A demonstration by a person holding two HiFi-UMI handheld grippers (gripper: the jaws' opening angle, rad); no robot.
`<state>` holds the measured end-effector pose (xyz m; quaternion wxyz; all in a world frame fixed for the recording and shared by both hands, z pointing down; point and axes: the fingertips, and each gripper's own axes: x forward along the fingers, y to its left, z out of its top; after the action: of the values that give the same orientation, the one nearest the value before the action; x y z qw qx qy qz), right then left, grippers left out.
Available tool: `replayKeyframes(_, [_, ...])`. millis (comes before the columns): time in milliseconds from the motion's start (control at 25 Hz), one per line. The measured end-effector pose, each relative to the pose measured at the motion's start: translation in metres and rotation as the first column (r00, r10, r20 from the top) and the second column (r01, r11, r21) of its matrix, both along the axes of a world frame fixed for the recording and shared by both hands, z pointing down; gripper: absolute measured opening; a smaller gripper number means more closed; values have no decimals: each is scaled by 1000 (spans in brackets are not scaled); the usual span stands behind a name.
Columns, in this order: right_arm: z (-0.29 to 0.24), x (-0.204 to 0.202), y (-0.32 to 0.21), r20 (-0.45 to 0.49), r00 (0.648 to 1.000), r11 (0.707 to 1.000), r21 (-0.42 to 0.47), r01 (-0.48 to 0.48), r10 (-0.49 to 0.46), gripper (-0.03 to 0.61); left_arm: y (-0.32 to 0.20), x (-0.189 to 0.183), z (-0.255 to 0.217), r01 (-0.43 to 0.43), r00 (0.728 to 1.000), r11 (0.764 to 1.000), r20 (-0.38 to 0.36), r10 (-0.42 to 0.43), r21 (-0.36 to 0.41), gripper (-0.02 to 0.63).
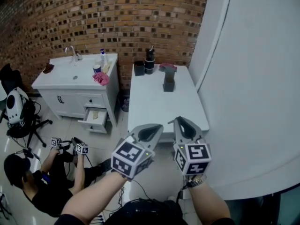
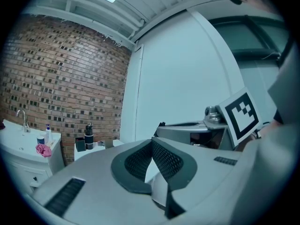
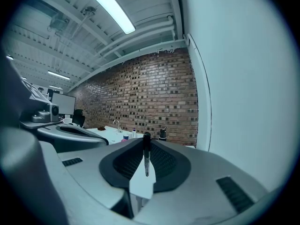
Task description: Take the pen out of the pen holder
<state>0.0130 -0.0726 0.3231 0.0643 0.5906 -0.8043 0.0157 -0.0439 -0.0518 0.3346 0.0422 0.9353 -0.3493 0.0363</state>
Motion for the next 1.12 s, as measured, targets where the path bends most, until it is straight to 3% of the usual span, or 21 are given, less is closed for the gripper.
replayKeyframes(360, [-10, 36, 39, 1, 1000, 1000, -4, 20, -20, 60, 29, 38, -5, -7, 1000, 1000, -1, 7, -5, 3])
replayKeyframes(1120, [1, 119, 141, 67, 987, 989, 3, 149, -149, 60, 128, 127, 2, 88, 996, 996, 28, -88, 0, 3])
